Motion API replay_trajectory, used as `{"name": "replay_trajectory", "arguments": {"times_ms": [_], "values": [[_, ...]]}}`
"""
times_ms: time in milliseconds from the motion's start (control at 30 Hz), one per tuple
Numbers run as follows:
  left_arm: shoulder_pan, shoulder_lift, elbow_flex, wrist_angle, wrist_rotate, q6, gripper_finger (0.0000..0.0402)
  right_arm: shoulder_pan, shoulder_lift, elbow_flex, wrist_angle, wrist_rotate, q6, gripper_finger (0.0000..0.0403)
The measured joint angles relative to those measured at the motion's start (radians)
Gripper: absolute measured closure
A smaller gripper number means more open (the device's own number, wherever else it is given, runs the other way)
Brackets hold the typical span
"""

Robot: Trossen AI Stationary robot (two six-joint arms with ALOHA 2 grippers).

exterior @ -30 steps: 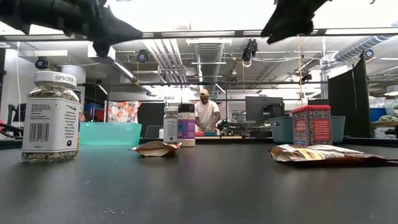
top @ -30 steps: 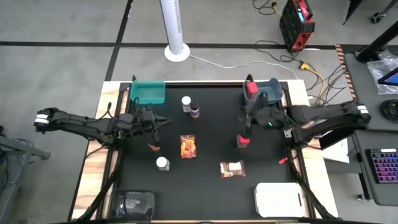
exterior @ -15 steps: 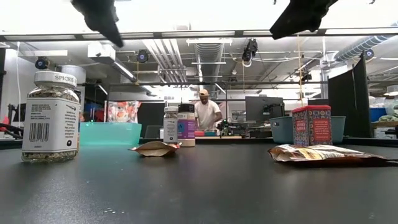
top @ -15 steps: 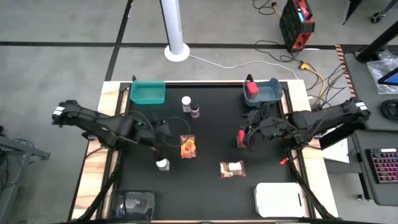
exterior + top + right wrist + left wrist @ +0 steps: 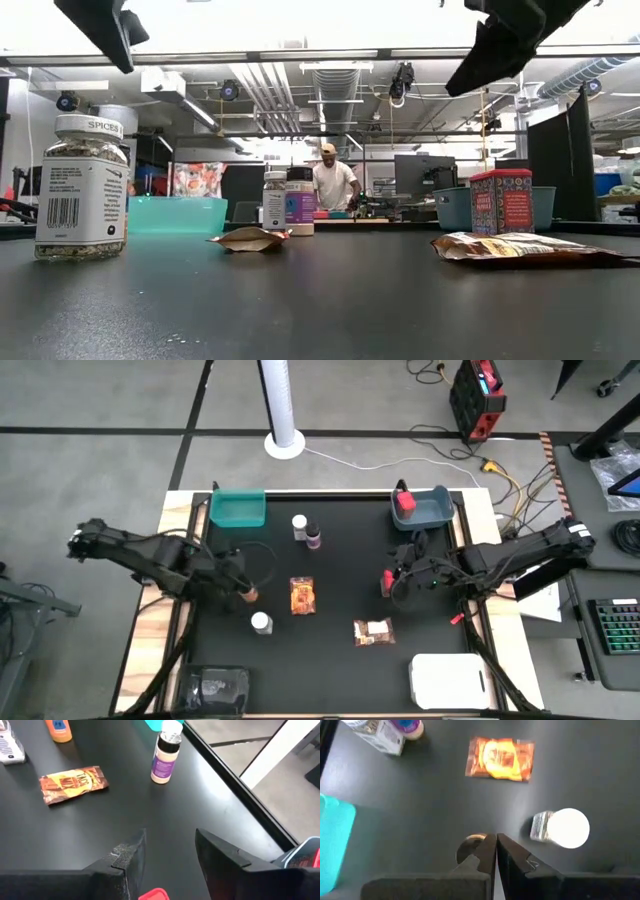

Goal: Sort spices by type
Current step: Put the bottom black seasoning bottle into the black bin

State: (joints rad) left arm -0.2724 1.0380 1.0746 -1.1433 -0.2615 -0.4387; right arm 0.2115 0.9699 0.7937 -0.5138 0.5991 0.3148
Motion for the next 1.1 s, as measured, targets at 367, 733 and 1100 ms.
{"name": "replay_trajectory", "arguments": {"times_ms": [367,733,1100], "values": [[0.001,-0.112,-0.194,0.097,0.068,-0.132,0.0335,0.000,0.000,-0.004,0.034,0.003,0.000,0.0235],[0.001,-0.018,-0.218,0.107,-0.062,-0.044,0.0125,0.000,0.000,-0.005,0.045,0.003,0.015,0.0232],[0.001,0.010,-0.219,0.067,-0.035,-0.016,0.0095,0.000,0.000,-0.005,0.045,0.003,0.026,0.0242]]}}
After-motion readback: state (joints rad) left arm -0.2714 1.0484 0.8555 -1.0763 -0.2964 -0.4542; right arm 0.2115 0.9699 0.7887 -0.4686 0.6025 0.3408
